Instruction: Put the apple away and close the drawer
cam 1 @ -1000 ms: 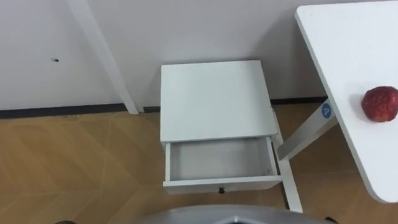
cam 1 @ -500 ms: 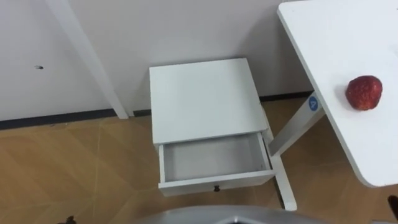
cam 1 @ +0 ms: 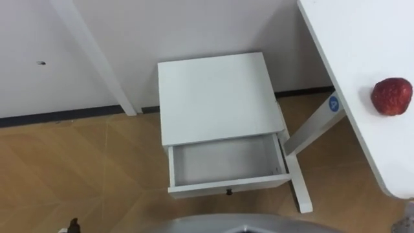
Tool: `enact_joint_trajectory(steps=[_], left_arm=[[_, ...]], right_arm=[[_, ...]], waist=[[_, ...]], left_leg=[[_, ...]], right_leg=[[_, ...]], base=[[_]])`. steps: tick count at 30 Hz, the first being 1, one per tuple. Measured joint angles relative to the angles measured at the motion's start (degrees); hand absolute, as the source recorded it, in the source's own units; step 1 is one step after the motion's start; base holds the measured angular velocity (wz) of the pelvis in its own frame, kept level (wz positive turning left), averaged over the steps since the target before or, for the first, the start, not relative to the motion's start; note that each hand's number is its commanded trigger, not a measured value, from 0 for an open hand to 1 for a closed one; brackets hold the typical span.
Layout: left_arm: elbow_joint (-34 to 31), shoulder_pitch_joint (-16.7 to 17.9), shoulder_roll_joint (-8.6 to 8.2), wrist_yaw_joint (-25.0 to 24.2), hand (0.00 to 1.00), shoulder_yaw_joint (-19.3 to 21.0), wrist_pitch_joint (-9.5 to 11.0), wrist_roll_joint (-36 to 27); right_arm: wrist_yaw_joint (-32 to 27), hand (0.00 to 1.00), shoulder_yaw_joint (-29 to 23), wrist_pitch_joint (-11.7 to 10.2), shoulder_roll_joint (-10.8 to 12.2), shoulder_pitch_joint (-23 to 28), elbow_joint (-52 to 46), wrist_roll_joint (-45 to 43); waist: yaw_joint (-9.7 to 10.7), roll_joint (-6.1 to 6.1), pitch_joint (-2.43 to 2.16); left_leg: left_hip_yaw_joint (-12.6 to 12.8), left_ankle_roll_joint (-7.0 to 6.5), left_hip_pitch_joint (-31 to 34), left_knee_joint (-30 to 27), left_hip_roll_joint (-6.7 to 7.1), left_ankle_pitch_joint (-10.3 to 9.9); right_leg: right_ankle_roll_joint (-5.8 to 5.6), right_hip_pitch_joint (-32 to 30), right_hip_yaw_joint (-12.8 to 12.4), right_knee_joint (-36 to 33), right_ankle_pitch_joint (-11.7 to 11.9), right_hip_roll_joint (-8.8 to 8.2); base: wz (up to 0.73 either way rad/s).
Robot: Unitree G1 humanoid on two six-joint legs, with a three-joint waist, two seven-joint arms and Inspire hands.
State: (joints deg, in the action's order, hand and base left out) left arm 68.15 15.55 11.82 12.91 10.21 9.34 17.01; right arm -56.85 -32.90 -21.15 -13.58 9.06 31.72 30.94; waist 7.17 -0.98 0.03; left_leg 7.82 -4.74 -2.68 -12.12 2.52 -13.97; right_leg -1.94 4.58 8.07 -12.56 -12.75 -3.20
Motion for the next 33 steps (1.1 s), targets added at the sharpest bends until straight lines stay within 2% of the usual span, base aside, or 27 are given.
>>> enact_joint_trajectory(steps=[2,9,13,18,22,24,31,33], left_arm=[[-0.01,-0.01,0.02,0.11,0.0,-0.29,0.0,-0.01],[-0.74,-0.23,0.24,0.11,0.0,-3.85,-0.1,0.05],[-0.7,-0.33,0.36,0.08,0.0,-4.83,-0.1,0.05],[-0.47,-1.46,0.39,-0.02,0.0,-4.88,-0.12,0.17],[-0.43,-1.67,0.41,0.0,0.0,-5.81,-0.65,0.06],[-0.44,-1.73,0.42,0.0,0.0,-6.11,-0.78,0.05],[-0.81,-0.76,0.42,0.03,0.0,-6.35,-2.35,0.17],[-1.03,-0.8,0.41,0.08,0.0,-6.87,-2.83,0.16]], right_arm=[[-0.07,0.0,1.14,-0.52,-0.23,-0.16,-2.48,-4.19],[-1.8,0.0,6.8,-1.9,-1.94,-0.16,-10.4,-14.16],[-1.35,0.0,9.43,-2.54,-2.58,-0.16,-13.17,-17.46],[1.12,0.0,11.41,-2.9,-3.01,-0.24,-16.67,-18.05],[3.49,0.0,14.92,-2.8,-3.08,-0.24,-18.09,-20.23],[4.93,0.0,16.33,-2.77,-3.1,-0.25,-19.1,-20.64],[8.42,0.0,16.65,-2.17,-3.03,-0.1,-16.93,-25.98],[10.35,0.0,17.09,-1.03,-2.45,-0.08,-14.7,-26.67]], waist=[[-0.21,-0.42,-0.12],[-2.91,-1.45,-0.08],[-3.43,-1.46,-0.04],[-4.99,-1.29,0.08],[-5.43,-1.06,0.3],[-5.82,-0.9,0.19],[-5.88,-1.0,-0.01],[-5.87,-1.34,0.1]], left_leg=[[-0.03,0.0,0.01,-0.09,-0.04,0.0],[-0.07,0.0,0.11,-0.41,-0.09,0.0],[-0.13,0.0,0.12,-0.56,-0.11,0.0],[-0.09,0.0,0.1,-0.49,-0.11,0.0],[-0.05,0.01,0.24,-0.46,-0.13,0.0],[-0.03,0.01,0.29,-0.48,-0.15,0.01],[-0.35,0.03,0.81,-0.72,-0.13,0.04],[-0.36,0.03,0.74,-0.75,-0.09,0.04]], right_leg=[[0.0,0.0,0.0,0.02,0.0,0.0],[0.0,0.1,0.12,0.03,0.0,-0.03],[0.0,0.26,0.31,0.04,0.0,-0.02],[0.0,0.22,0.47,0.07,0.0,-0.02],[0.0,-0.01,0.48,0.03,0.0,-0.03],[0.0,-0.24,0.5,0.03,0.0,-0.03],[0.0,-0.36,1.6,0.53,0.01,-0.16],[0.0,0.0,1.62,1.03,0.01,-0.16]], base=[[0.0],[0.01],[0.01],[0.0],[0.0],[0.0],[0.04],[0.0]])
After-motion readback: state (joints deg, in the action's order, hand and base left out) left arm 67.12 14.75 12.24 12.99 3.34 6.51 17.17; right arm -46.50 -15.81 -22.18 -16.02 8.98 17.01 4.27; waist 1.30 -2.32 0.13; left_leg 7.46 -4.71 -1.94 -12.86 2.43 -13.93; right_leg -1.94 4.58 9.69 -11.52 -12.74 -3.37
